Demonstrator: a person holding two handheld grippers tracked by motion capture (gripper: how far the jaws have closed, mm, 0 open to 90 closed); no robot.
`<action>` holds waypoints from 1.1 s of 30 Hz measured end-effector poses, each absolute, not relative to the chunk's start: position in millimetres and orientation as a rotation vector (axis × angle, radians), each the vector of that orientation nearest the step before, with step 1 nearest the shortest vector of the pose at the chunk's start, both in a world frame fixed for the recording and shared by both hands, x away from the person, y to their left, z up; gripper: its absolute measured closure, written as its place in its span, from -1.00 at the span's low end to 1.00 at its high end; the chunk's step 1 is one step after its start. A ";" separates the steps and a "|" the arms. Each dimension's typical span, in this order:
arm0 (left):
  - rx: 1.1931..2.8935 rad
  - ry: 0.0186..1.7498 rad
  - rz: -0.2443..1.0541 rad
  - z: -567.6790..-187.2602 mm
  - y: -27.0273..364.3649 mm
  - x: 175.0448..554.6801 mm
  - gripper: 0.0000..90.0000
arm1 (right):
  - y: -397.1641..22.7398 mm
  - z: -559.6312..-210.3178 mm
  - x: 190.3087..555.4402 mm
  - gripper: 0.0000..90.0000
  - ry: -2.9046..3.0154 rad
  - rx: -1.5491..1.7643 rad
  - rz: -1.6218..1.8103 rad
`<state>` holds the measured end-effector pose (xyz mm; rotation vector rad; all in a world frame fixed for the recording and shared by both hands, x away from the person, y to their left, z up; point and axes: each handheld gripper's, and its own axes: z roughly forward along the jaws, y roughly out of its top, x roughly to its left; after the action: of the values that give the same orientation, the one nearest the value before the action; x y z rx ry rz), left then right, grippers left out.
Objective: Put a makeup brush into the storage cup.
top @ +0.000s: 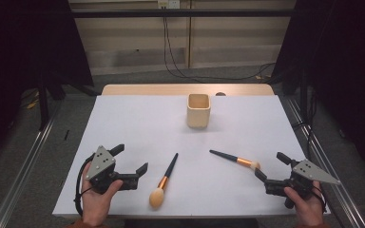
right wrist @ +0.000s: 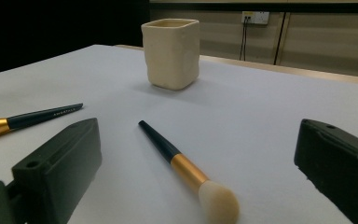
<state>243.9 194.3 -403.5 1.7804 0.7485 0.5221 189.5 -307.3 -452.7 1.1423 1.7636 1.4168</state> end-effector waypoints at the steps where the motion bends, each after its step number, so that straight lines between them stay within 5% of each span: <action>1: 1.780 0.749 0.522 -403.5 194.3 243.9 -0.94 | -307.0 -452.6 189.4 -0.99 1.763 1.144 1.418; 24: 1.805 0.760 0.452 -406.0 166.3 280.0 -0.94 | -305.0 -453.0 189.8 -0.99 1.781 1.130 1.422; 33: 1.937 0.801 0.390 -406.9 151.9 290.3 -0.92 | -305.3 -453.5 189.9 -0.99 1.791 1.124 1.417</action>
<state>290.3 151.9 -406.9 1.9369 0.8010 0.3904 189.9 -305.3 -453.5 1.1240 1.7914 1.4169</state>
